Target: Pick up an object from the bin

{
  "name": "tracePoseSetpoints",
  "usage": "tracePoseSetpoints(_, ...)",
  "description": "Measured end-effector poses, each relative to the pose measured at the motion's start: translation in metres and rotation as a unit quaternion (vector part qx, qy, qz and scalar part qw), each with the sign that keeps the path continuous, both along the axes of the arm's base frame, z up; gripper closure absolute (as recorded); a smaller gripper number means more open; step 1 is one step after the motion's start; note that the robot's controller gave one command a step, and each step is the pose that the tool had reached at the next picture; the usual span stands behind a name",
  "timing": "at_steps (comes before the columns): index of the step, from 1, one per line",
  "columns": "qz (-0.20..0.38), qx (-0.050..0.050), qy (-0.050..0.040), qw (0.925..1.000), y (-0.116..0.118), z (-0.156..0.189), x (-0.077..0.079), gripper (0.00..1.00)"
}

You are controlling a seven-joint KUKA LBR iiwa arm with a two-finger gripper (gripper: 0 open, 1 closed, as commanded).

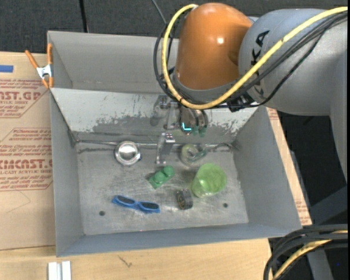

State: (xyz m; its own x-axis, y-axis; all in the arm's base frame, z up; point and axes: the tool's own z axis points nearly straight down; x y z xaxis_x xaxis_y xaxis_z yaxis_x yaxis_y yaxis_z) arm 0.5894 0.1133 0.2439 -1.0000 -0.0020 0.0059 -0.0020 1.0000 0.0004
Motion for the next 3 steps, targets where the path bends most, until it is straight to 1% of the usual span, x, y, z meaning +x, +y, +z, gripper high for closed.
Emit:
tracePoseSetpoints(1, -0.077, 0.002, -0.0110, 0.9970, 0.014, -0.149, -0.007, 0.00)
tracePoseSetpoints(2, -0.059, 0.003, -0.0151, 0.9982, 0.013, -0.155, -0.010, 0.00)
tracePoseSetpoints(3, -0.059, 0.001, -0.0066, 0.9982, 0.012, -0.163, -0.016, 1.00)
